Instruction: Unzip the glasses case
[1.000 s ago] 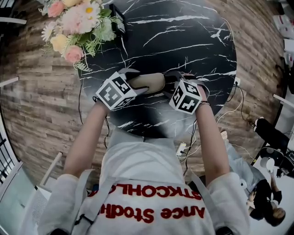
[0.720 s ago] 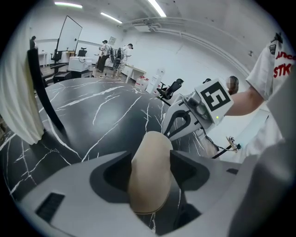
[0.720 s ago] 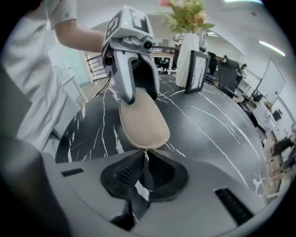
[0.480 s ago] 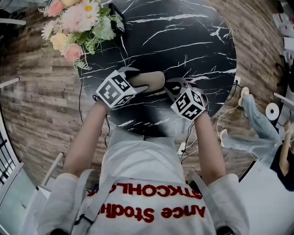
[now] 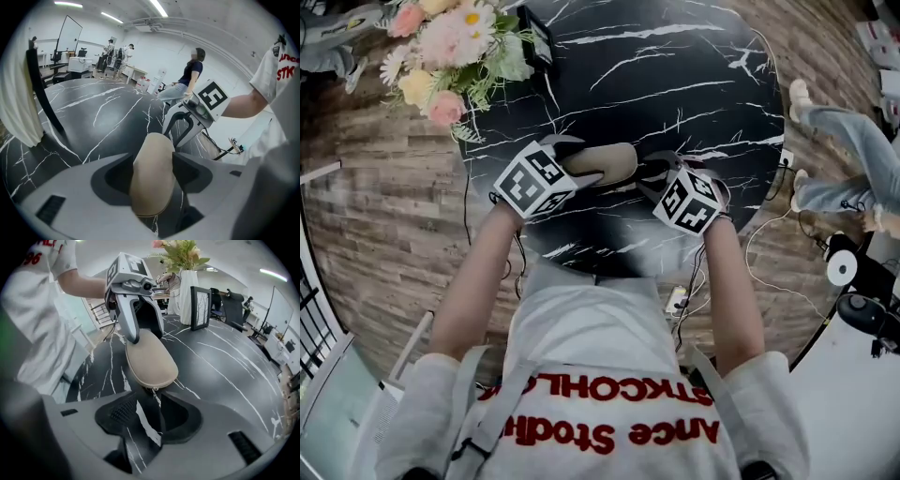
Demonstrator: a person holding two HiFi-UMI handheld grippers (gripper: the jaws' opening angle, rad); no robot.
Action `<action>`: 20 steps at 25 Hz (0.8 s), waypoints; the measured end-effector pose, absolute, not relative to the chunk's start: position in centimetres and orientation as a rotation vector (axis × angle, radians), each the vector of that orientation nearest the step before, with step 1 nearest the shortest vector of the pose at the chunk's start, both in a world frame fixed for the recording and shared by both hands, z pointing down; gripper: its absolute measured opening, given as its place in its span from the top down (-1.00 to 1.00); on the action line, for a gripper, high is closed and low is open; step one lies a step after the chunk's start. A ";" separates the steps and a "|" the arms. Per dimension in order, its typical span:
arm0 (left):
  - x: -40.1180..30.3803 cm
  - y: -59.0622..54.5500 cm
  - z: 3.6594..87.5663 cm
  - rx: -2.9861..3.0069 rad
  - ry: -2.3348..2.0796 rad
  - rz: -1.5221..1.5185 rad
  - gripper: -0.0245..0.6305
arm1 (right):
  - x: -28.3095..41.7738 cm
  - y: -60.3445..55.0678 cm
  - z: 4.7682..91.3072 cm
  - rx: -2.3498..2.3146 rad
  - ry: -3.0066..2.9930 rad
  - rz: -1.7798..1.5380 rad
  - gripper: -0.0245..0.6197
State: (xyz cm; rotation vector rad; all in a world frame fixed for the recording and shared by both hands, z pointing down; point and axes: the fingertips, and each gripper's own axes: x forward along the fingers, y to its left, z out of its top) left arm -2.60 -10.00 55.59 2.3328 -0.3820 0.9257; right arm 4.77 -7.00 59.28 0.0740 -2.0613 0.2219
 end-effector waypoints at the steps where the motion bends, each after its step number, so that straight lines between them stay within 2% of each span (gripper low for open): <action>1: -2.6 -10.0 55.6 2.332 -0.382 0.925 0.11 | 4.6 -6.9 59.2 0.041 -2.058 0.229 0.40; 8: -2.6 -9.9 55.7 2.332 -0.365 0.914 0.11 | 4.3 -6.5 58.9 0.093 -2.010 0.169 0.65; 20: -2.6 -9.9 55.8 2.316 -0.347 0.916 0.11 | 3.1 -4.6 58.6 0.257 -2.090 0.335 0.66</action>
